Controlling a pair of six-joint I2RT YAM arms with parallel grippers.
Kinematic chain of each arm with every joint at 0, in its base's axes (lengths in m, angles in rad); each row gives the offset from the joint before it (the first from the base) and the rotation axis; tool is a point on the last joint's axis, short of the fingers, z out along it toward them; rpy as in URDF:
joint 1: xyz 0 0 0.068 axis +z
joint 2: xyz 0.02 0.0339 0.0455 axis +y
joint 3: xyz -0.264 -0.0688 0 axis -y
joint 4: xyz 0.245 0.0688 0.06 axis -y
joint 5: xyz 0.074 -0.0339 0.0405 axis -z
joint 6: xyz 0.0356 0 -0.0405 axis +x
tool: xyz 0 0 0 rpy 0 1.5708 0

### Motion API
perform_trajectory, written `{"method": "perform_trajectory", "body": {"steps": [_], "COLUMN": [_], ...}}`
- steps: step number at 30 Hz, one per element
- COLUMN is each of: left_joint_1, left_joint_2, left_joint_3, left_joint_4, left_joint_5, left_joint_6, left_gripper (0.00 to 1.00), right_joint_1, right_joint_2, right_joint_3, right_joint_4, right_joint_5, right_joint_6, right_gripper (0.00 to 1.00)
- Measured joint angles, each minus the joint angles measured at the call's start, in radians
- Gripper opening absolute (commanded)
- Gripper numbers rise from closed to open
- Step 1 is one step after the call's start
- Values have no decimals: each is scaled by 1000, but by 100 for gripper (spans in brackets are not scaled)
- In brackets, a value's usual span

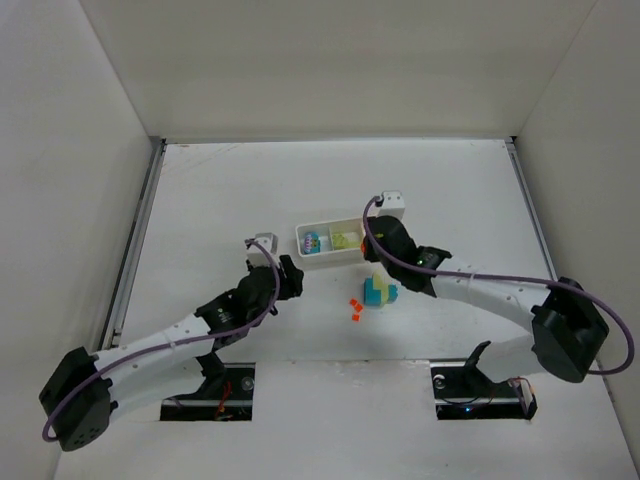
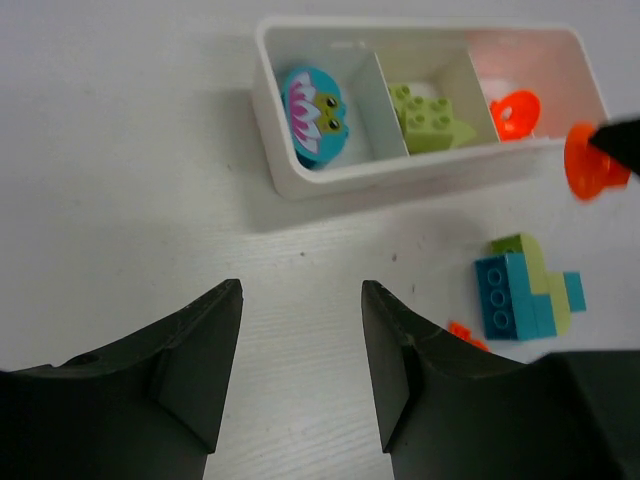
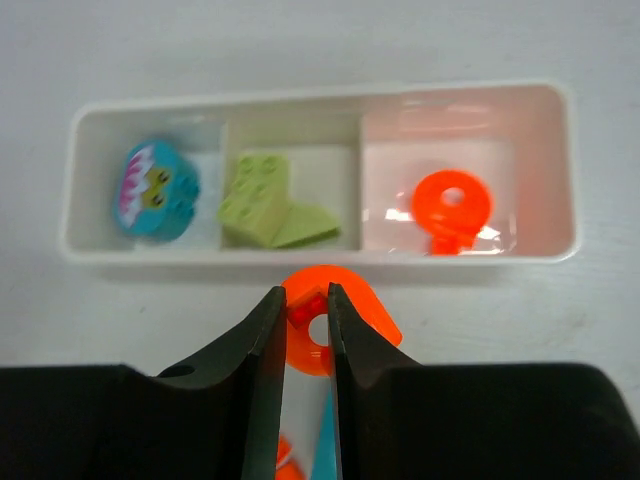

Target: Sort the legos into containers by color

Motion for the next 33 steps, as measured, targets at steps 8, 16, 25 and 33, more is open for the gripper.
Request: {"method": "perform_trajectory", "body": {"steps": [8, 16, 25, 33], "left_joint_1": [-266, -422, -460, -507], "left_joint_2": [227, 455, 612, 723], "left_joint_3": [18, 114, 222, 300], "left_joint_4": [70, 156, 195, 183], "left_joint_5": [18, -9, -21, -29], "left_joint_6": [18, 33, 80, 116], "left_gripper": [44, 42, 35, 32], "right_joint_1": [-207, -244, -241, -237], "right_joint_2": [156, 240, 64, -125], "right_joint_3": [73, 117, 26, -153], "right_joint_4": [78, 109, 135, 153], "right_joint_5": [-76, -87, -79, -76], "right_joint_6": [-51, -77, -66, -31], "right_gripper": [25, 52, 52, 52]}}
